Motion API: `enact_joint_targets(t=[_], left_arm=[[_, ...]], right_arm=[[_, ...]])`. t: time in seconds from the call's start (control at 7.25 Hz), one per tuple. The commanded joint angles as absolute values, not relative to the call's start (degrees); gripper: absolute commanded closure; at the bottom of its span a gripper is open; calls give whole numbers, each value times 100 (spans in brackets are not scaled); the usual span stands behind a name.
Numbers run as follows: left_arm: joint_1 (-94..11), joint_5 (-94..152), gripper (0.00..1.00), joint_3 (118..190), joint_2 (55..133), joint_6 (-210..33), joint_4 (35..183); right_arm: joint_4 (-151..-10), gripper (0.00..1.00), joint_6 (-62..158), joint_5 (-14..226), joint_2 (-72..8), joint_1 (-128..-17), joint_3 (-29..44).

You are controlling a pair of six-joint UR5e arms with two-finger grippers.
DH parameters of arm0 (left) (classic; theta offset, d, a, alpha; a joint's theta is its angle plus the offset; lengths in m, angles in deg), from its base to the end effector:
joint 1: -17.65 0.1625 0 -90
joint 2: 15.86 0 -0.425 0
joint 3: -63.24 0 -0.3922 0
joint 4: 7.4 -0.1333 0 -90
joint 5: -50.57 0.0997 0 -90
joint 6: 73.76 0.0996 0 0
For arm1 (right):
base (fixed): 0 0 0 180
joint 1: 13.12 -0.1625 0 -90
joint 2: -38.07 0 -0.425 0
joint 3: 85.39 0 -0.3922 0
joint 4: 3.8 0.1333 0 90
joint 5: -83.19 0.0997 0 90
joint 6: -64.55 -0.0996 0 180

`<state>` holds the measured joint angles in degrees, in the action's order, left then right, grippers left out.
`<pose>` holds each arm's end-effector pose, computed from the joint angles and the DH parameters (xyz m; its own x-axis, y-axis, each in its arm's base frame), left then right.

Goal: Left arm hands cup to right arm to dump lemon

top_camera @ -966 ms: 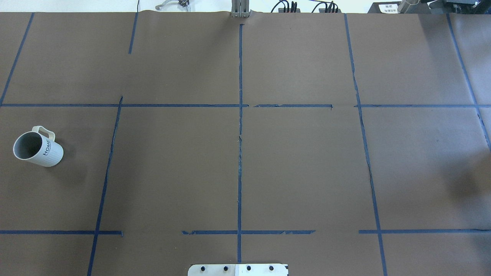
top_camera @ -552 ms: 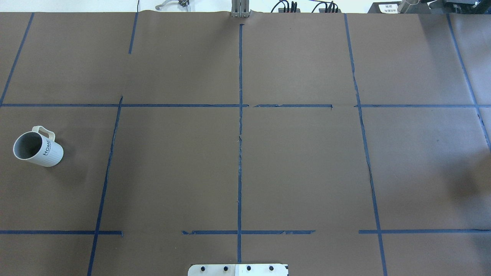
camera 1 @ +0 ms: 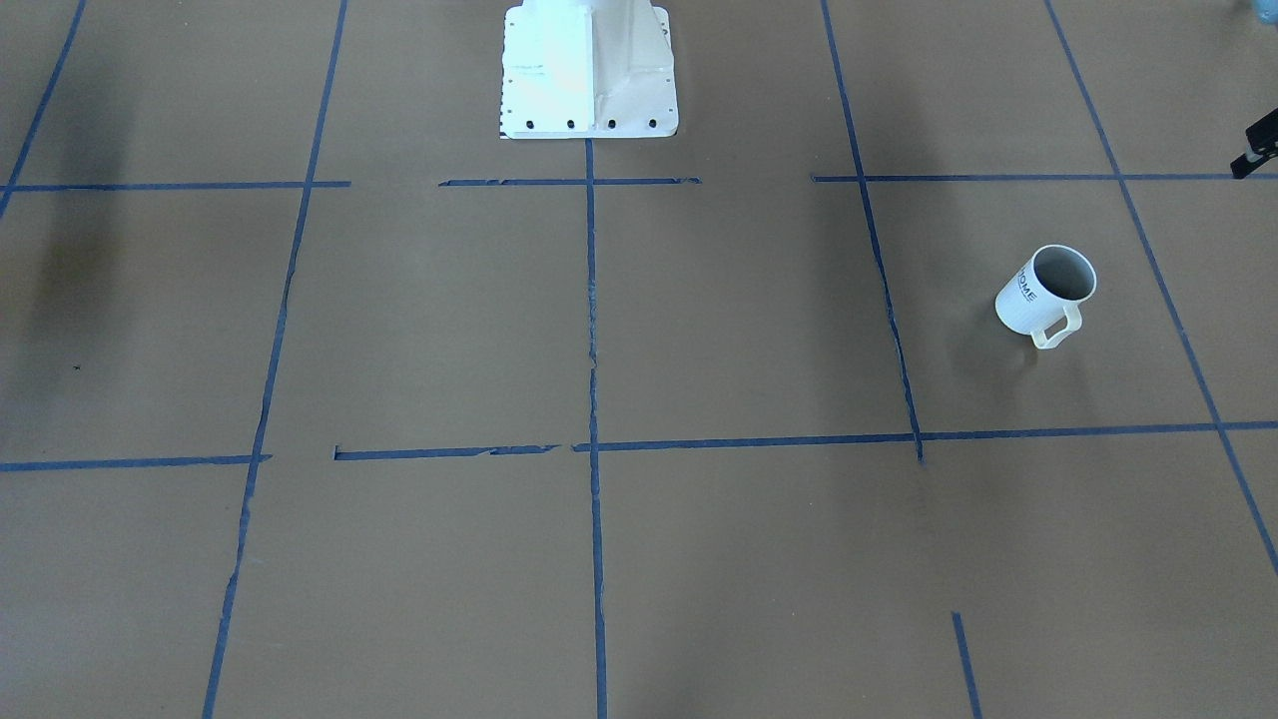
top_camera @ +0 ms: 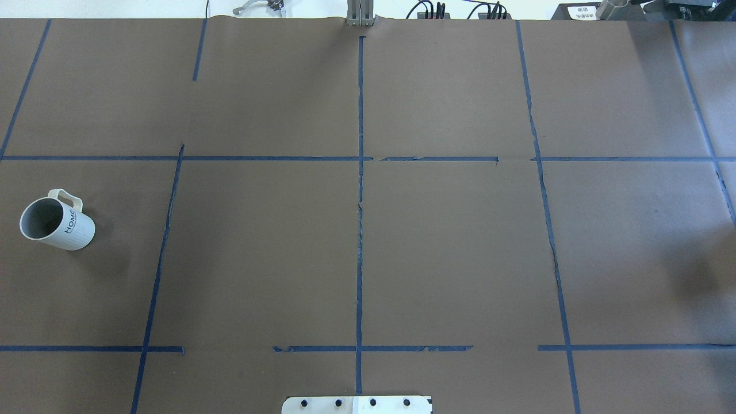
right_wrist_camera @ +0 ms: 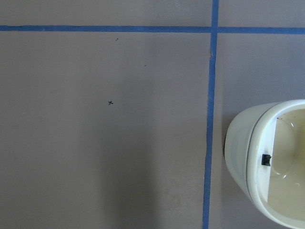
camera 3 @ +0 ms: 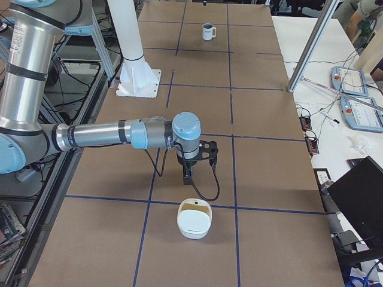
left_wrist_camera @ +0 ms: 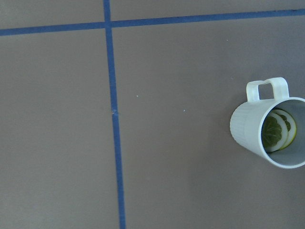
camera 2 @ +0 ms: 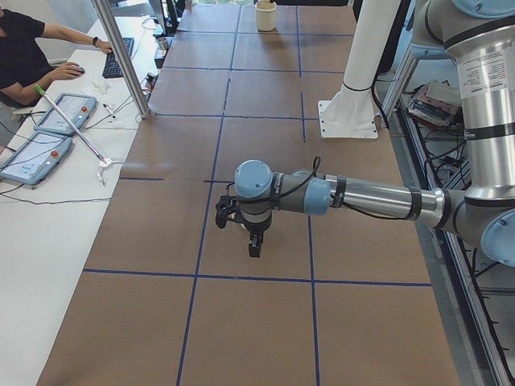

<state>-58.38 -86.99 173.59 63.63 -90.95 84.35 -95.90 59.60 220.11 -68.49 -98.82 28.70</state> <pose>0.0434 -0.4221 0.5592 0.6613 0.0121 -0.7500 -0.0430 0.9988 -0.0217 0.0324 -0.3769 0.5768 0.6798 -0.0340 0.7326 0.0160 0.9994 0.0315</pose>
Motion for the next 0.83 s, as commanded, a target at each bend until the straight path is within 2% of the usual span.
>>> enact_joint_targets(t=[0.0, 0.28, 0.69], left_arm=[[-5138, -8662, 0, 17189, 6728, -10109, 8577], [-4951, -8662, 0, 16583, 7254, -10119, 8621], [-4748, -8662, 0, 16196, 7273, -10127, 9040]], right_arm=[[-9591, 0, 5963, 22021, -6846, -9882, 2869], [-9591, 0, 5963, 22029, -6846, -9873, 2869], [-9591, 0, 5954, 22038, -6837, -9847, 2869]])
